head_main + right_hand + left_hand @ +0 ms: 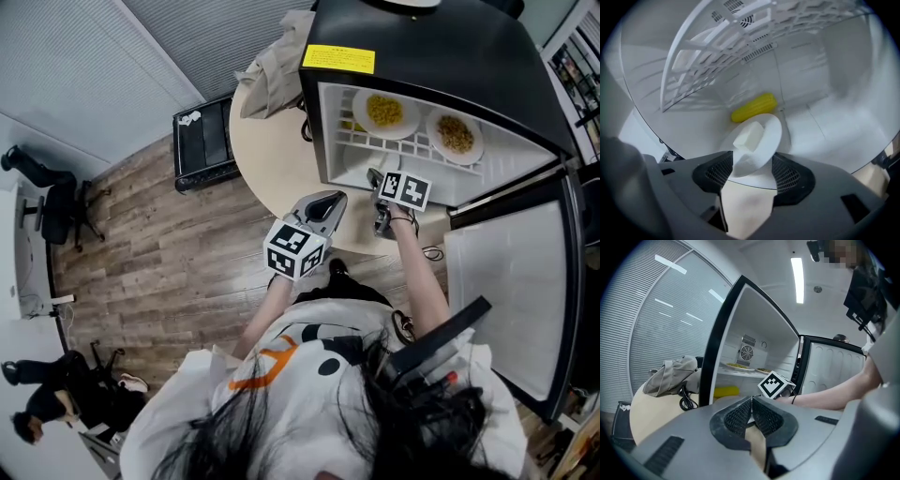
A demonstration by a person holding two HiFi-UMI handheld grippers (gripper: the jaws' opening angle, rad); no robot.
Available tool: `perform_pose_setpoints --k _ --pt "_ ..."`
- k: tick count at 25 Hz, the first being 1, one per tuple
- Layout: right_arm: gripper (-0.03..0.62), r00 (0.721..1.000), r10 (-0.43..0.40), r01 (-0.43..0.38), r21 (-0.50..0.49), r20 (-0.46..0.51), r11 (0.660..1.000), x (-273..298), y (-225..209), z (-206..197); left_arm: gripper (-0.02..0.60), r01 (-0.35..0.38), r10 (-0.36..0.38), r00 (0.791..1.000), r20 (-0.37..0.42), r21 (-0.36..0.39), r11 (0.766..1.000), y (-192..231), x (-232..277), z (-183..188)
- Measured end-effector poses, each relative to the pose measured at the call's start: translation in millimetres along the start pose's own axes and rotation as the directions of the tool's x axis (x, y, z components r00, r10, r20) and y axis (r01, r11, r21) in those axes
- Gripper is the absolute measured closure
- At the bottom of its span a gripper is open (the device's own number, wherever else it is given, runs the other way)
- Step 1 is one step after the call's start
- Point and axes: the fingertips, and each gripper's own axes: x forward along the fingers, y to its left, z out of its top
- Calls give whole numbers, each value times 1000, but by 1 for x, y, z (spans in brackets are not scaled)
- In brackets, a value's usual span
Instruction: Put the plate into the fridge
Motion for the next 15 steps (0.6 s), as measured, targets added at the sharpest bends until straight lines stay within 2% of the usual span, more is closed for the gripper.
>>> perform_pose_setpoints --k 2,5,7,9,15 --pt "318 999 -46 46 -101 7 994 -1 -1 1 571 2 -2 1000 1 2 1000 -1 1 0" --pt "290 989 -141 148 -242 47 959 -6 -5 6 571 2 -2 1000 0 4 1000 -3 0 -1" --pt "289 979 -181 200 -295 91 934 -11 -7 12 571 1 -1 1000 0 3 1000 -2 -1 -1" --pt "289 976 -182 210 -315 117 926 -14 -5 17 571 -2 2 1000 1 2 1000 -2 -2 -1" --pt "290 983 -136 166 -287 122 943 -20 4 23 571 -4 4 1000 4 6 1000 -2 -1 -1"
